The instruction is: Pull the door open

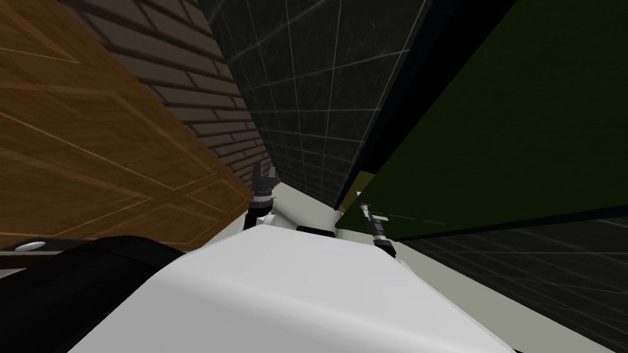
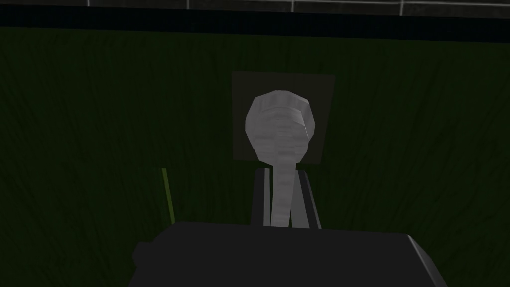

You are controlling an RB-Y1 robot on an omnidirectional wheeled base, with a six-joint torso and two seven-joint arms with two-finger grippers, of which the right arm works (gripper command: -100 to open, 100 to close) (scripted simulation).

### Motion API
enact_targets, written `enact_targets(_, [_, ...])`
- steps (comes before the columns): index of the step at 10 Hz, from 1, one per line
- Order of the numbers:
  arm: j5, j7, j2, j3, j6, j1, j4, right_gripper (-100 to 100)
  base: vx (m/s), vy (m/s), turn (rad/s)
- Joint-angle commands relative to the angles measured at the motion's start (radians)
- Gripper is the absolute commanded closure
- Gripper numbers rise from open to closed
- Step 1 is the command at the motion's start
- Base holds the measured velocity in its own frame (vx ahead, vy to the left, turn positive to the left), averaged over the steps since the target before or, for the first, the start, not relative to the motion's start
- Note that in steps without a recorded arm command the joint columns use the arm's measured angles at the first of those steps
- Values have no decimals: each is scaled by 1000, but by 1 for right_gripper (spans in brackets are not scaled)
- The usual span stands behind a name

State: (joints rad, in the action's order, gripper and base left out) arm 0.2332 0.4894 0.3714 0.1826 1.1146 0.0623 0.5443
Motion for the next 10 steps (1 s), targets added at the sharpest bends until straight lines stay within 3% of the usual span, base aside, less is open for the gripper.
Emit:
enact_targets(1, [7,17,16,2,30,22,-4,100,-265,-77,193])
enact_targets(2, [12,25,22,2,44,33,-5,100,-221,-87,180])
enact_targets(3, [11,20,14,-1,28,33,8,100,-90,-34,33])
enact_targets(10, [26,41,40,8,122,75,-31,100,-191,-75,178])
